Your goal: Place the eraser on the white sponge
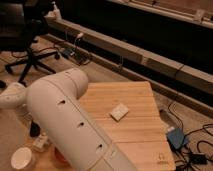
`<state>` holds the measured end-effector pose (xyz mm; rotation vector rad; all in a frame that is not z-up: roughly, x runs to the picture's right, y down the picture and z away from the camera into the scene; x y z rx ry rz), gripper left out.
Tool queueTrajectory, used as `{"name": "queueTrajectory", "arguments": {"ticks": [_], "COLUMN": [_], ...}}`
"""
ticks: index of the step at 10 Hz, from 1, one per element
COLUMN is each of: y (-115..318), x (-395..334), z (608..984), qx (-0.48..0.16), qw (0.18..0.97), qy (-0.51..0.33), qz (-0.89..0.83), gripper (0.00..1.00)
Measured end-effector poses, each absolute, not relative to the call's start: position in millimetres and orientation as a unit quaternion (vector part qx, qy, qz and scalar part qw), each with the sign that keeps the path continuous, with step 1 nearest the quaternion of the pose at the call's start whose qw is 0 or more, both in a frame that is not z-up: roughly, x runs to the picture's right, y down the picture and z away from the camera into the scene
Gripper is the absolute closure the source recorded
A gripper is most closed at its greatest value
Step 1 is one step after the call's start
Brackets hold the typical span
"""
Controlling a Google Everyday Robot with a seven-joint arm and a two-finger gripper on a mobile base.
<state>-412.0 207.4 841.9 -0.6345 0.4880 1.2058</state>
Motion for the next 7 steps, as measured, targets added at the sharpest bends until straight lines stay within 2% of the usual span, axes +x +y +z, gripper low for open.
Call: {"name": "queueTrajectory", "arguments": {"ticks": [1, 4, 6, 7], "y": [208, 200, 181, 155], "x": [-411, -406, -397, -382], "z": [843, 844, 841, 837], "qx": [-0.292, -0.287, -0.277, -0.264], "qw": [0.747, 0.747, 0.746, 0.740], "qy": [0.225, 0.227, 0.221, 0.214], "qz": [0.553, 0.556, 0.564, 0.580], "gripper": [0.77, 0.77, 0.77, 0.77]}}
